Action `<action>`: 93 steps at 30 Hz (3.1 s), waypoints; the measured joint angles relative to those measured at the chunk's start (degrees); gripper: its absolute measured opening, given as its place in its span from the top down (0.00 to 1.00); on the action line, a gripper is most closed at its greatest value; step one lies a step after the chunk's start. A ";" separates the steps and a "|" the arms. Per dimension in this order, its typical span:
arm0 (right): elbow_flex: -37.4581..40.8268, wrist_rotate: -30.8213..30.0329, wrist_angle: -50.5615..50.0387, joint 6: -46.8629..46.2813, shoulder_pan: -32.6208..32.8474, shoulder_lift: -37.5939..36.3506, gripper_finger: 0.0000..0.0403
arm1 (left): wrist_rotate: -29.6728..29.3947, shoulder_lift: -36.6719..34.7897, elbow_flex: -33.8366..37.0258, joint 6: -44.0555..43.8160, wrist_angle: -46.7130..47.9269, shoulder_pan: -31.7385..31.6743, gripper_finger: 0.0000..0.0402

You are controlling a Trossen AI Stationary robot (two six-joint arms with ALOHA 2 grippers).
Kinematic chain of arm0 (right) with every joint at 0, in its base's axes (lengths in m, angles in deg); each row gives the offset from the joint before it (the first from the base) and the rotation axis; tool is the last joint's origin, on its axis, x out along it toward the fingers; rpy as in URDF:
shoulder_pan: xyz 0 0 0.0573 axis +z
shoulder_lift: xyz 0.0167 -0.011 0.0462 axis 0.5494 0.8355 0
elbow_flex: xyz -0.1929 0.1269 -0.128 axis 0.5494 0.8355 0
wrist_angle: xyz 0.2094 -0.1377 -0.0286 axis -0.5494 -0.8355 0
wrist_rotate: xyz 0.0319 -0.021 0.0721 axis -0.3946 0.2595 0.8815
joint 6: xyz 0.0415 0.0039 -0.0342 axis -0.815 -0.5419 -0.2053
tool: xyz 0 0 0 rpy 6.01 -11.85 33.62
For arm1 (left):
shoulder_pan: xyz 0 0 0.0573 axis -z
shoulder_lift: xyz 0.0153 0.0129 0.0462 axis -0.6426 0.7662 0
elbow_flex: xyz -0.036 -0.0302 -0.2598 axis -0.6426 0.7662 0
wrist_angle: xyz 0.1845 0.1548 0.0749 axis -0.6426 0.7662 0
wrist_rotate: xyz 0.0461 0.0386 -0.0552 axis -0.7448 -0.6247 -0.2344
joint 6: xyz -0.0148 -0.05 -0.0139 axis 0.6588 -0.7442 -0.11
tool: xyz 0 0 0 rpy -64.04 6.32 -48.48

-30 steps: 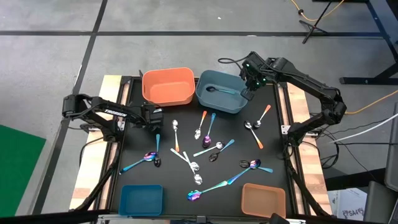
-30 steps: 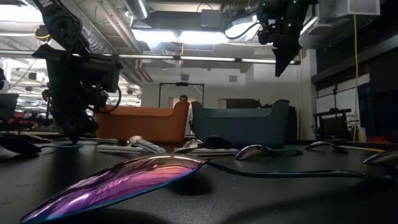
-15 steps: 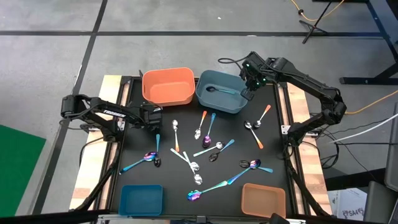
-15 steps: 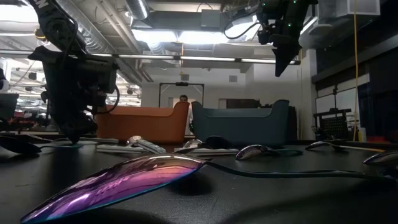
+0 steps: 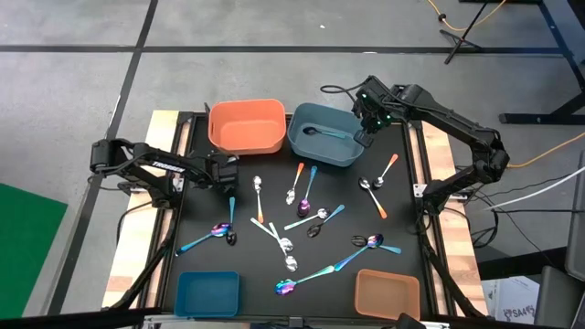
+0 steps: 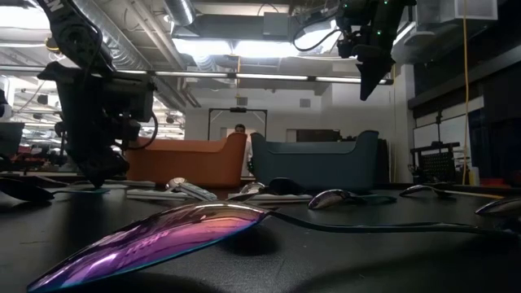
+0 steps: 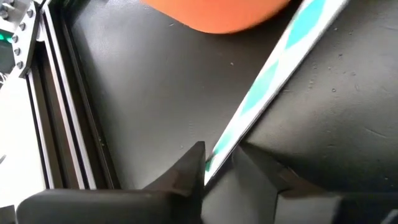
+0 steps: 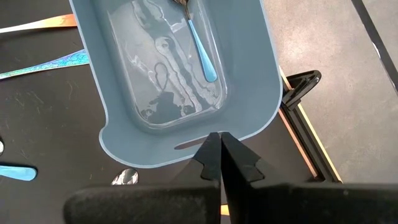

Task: Sort silverware by color (type)
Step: Put the white patterned spoon into the top orange bin

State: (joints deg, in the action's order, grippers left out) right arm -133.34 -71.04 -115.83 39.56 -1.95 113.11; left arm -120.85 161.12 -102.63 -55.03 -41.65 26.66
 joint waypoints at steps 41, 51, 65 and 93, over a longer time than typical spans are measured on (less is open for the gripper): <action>0.00 0.00 -0.07 0.00 0.02 0.00 1.00 | 15.49 -0.44 -8.10 5.81 3.66 6.49 0.94; 0.00 -0.02 -0.04 0.02 0.00 0.00 1.00 | 17.40 -0.33 -12.04 5.86 3.24 10.55 0.94; 0.00 -0.02 -0.04 0.01 0.00 0.00 1.00 | 19.07 -0.37 -16.69 11.14 0.93 11.30 0.94; 0.00 -0.02 -0.04 0.02 0.00 -0.02 1.00 | 10.53 -0.44 -37.59 40.18 1.61 1.08 0.94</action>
State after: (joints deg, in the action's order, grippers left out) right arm -133.34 -71.06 -115.87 39.58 -1.96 113.09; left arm -110.32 160.68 -140.22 -14.85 -40.04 27.74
